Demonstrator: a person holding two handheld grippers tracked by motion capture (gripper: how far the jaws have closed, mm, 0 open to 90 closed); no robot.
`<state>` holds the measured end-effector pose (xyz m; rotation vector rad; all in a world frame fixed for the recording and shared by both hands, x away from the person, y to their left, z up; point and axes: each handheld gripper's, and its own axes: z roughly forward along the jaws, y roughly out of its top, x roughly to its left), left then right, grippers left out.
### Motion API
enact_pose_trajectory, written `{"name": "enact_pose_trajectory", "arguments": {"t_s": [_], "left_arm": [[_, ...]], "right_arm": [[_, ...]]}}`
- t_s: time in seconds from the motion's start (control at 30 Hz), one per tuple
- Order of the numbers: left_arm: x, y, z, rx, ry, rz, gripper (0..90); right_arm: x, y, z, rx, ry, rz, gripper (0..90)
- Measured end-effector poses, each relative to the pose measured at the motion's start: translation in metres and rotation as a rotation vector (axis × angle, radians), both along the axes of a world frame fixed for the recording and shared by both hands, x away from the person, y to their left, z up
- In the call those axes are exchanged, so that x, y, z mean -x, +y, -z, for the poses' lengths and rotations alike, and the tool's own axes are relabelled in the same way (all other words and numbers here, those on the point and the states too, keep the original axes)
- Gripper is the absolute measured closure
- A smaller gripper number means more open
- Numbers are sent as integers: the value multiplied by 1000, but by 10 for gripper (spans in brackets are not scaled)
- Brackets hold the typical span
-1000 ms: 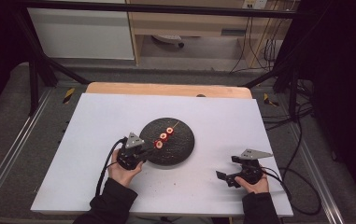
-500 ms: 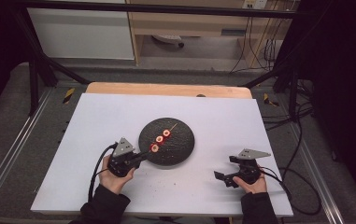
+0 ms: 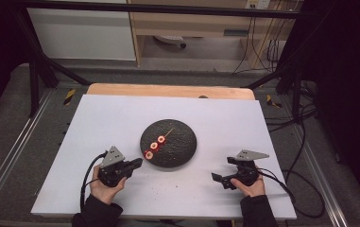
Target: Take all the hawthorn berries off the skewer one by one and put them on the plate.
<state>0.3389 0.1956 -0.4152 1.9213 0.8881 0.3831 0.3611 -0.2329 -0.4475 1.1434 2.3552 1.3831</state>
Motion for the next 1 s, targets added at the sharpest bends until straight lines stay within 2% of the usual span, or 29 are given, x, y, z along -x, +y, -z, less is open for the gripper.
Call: {"name": "enact_pose_trajectory", "arguments": {"t_s": [0.1, 0.2, 0.33, 0.7, 1.0], "left_arm": [[2, 5, 3, 13, 6, 7, 880], [4, 8, 3, 12, -4, 11, 880], [6, 10, 5, 31, -3, 16, 881], [12, 3, 5, 27, -12, 44, 881], [15, 0, 4, 31, -24, 54, 880]], "right_arm": [[0, 6, -2, -5, -6, -10, 4], [0, 13, -3, -27, -8, -16, 4], [-1, 25, -4, -16, -8, -18, 4], [-4, 60, -14, 1, -5, -14, 5], [-10, 84, -31, -50, -21, -24, 17]]}}
